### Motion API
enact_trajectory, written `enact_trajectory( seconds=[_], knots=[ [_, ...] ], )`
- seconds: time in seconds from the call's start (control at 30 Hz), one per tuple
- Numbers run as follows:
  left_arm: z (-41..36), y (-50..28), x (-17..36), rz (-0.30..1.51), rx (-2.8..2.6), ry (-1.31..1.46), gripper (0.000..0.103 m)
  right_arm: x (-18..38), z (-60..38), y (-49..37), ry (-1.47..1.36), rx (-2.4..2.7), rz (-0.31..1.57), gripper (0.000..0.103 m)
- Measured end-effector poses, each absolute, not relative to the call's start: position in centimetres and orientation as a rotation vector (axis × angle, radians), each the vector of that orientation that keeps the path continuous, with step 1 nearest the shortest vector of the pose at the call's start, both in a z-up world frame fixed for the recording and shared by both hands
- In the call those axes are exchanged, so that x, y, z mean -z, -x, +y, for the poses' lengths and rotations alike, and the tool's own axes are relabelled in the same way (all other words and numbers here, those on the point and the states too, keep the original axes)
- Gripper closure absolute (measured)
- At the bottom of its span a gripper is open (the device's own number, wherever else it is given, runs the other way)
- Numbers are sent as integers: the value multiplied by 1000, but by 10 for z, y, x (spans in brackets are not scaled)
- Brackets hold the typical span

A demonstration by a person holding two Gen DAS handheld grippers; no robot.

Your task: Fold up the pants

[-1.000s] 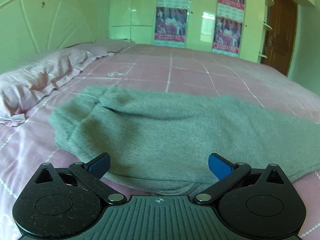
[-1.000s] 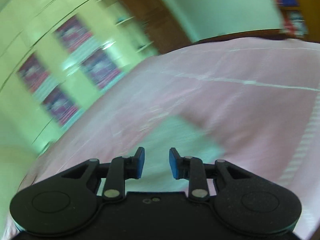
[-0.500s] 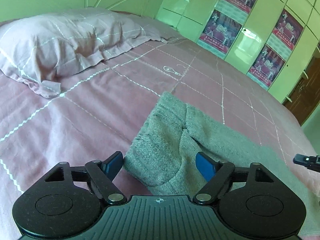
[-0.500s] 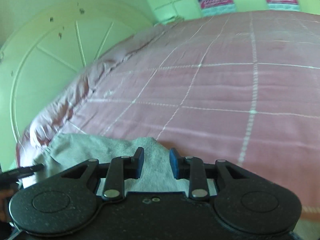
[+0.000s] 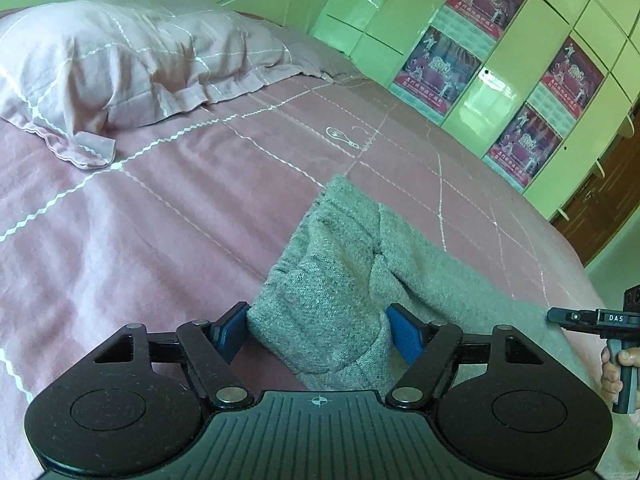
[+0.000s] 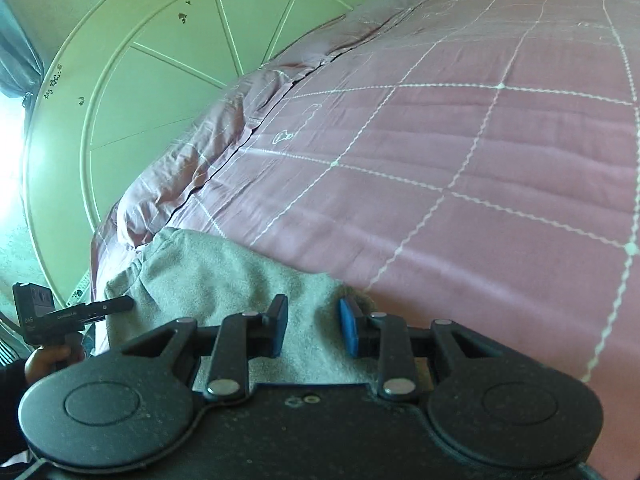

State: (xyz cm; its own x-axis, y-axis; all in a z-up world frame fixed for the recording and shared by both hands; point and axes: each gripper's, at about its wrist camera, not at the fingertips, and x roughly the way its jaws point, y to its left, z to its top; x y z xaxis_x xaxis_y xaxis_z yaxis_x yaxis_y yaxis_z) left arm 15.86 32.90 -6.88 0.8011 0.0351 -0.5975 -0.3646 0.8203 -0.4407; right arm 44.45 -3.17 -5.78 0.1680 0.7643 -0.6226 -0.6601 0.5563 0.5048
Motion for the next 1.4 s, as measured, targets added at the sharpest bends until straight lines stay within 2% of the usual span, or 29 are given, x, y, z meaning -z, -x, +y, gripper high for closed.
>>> enact_trajectory(
  seconds=[0.1, 0.13, 0.17, 0.27, 0.4, 0.47, 0.5, 0.6, 0.63, 0.73, 0.8, 0.93, 1.07, 1.13, 1.2, 1.27, 1.3, 1.4],
  knots=[
    [328, -156, 70, 603, -232, 569, 37, 67, -15, -447, -65, -973, 1019, 82],
    [327, -154, 69, 602, -232, 565, 38, 67, -11, -446, -58, -966, 1009, 89],
    [326, -153, 67, 598, -230, 558, 44, 66, -9, -445, -44, -963, 998, 96],
    [326, -152, 61, 569, -209, 544, 58, 54, -8, -439, -19, -954, 936, 102],
    [325, -153, 43, 490, -192, 499, 61, 38, -21, -441, -105, -876, 808, 103],
    [327, -158, 55, 544, -215, 504, 61, 58, -15, -445, -66, -808, 859, 103],
    [328, -159, 66, 576, -227, 505, 59, 75, -7, -446, -15, -770, 919, 103],
    [340, -148, 80, 559, -207, 591, 55, 81, -10, -440, -60, -730, 889, 102],
    [339, -149, 78, 568, -204, 579, 53, 76, -15, -438, -95, -718, 878, 99],
    [341, -150, 72, 591, -203, 569, 42, 51, -44, -420, -162, -698, 782, 94],
    [338, -144, 64, 593, -226, 552, 27, 32, -74, -399, -220, -691, 734, 94],
    [316, -112, 40, 527, -305, 472, 26, 4, -144, -326, -252, -640, 622, 86],
    [249, -97, 21, 466, -245, 252, 26, 15, -181, -250, -305, -631, 591, 86],
    [206, -104, 20, 454, -150, 120, 21, 32, -182, -227, -309, -654, 626, 87],
    [167, -117, 26, 474, -66, -7, 14, 48, -176, -218, -261, -660, 674, 87],
    [143, -134, 43, 566, -7, -97, 13, 60, -176, -213, -161, -630, 714, 92],
    [139, -143, 55, 640, -11, -103, 11, 63, -185, -213, -152, -580, 723, 93],
    [154, -144, 59, 649, 7, -1, 7, 66, -258, -206, -290, -351, 677, 94]
  ],
)
